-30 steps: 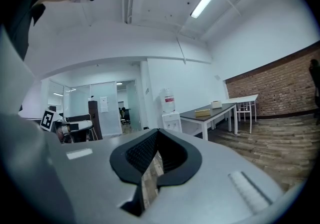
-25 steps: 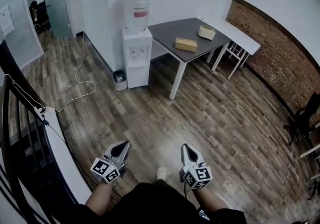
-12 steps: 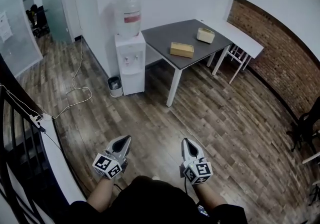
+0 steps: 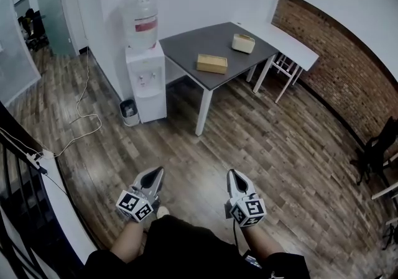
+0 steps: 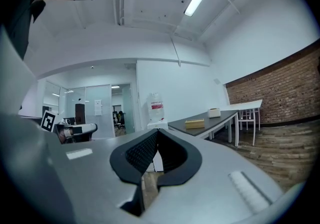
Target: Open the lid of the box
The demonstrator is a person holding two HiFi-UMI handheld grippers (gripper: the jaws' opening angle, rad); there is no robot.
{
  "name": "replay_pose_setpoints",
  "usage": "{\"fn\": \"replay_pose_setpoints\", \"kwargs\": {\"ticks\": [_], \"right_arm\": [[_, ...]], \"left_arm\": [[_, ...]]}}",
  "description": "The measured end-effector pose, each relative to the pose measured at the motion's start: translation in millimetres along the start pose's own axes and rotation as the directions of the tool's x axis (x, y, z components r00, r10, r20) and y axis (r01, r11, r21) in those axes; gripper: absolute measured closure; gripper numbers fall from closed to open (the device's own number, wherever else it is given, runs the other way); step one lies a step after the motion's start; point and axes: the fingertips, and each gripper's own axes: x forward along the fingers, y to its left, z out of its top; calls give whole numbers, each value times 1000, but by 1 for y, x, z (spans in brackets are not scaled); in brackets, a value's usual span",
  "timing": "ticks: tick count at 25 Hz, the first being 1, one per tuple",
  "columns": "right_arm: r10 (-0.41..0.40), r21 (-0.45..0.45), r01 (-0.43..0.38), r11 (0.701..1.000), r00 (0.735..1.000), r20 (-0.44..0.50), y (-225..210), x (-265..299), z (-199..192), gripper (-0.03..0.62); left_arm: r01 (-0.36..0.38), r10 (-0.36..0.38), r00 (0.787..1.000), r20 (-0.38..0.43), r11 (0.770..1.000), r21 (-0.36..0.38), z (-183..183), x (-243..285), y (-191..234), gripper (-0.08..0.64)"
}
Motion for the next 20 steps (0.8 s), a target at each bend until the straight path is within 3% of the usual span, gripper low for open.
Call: {"fn": "replay_pose_setpoints", "kwargs": {"ticks": [10,20], "right_arm": [[-38,46,39,998,999,-25,-32,54,-12,589],[-64,57,65,996,998,-22,-52,147,6,589]], "left_arm": [[39,-39,999,-4,999,-9,6,60,55,560],[107,-107,994,-23,994,-26,20,131,133,560]]}}
